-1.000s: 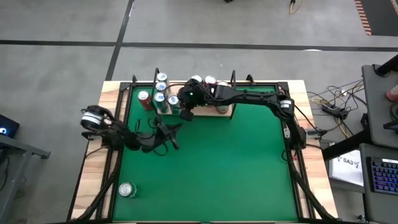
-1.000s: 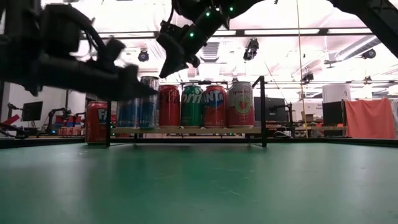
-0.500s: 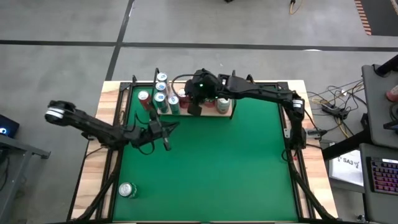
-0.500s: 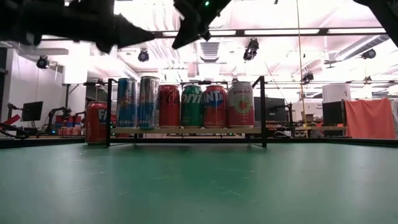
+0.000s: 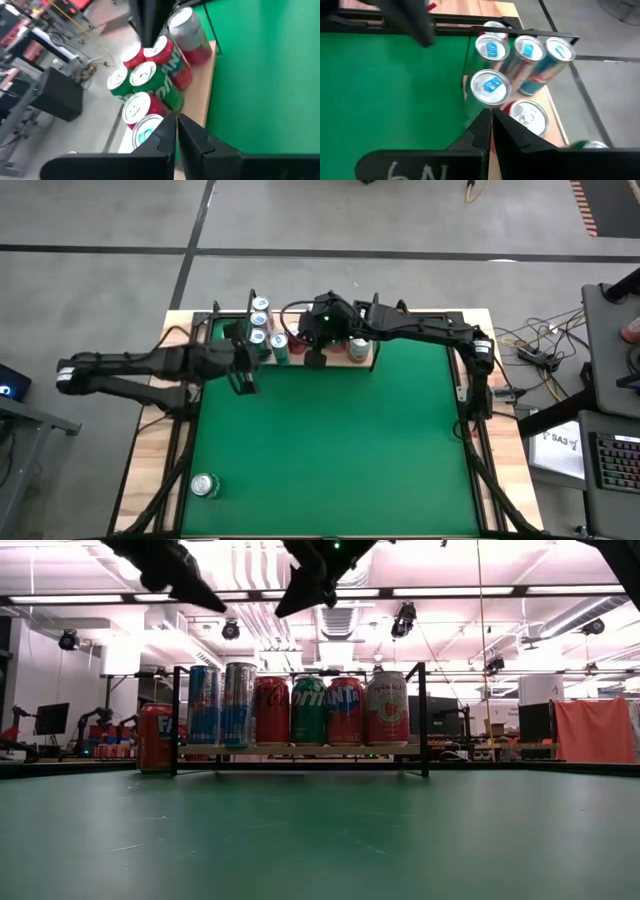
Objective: Pick and place cans onto a shelf
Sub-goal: Put the blue silver soda can on the shelf
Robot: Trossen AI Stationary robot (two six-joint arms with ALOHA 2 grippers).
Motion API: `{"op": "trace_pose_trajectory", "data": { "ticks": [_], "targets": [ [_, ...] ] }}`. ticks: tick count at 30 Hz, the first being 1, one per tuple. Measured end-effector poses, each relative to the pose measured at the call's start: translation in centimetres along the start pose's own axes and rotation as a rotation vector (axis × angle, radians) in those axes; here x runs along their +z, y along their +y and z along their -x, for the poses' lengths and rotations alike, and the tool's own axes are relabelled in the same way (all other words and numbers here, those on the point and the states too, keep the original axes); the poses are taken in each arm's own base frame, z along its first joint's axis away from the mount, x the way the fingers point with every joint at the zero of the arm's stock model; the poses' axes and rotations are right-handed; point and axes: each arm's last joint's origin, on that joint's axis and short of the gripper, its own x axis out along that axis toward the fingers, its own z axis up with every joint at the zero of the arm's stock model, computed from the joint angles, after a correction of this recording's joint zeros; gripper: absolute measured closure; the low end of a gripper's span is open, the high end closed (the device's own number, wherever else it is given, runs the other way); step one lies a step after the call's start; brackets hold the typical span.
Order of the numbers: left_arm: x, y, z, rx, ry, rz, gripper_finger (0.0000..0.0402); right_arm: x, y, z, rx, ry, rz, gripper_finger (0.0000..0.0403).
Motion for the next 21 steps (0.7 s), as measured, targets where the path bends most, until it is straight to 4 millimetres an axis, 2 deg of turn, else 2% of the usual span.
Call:
{"op": "trace_pose_trajectory", "data": {
  "ticks": [7, 10, 21],
  "targets": [
    [-2.1, 2.5, -2.3, -0.023, 0.056, -0.023, 0.0402, -1.5, 0.4, -2.4, -0.001, -0.044, -0.016, 0.0394],
    [-2.3, 3.1, -3.0, -0.047, 0.019, -0.005, 0.0402, -2.2, 0.5, -3.4, -0.004, -0.060, -0.022, 0.0394],
    [-2.6, 2.8, -5.3, -0.072, 0.087, -0.041, 0.0402, -3.5, 0.9, -5.1, -0.019, -0.148, -0.028, 0.0394]
  ]
}}
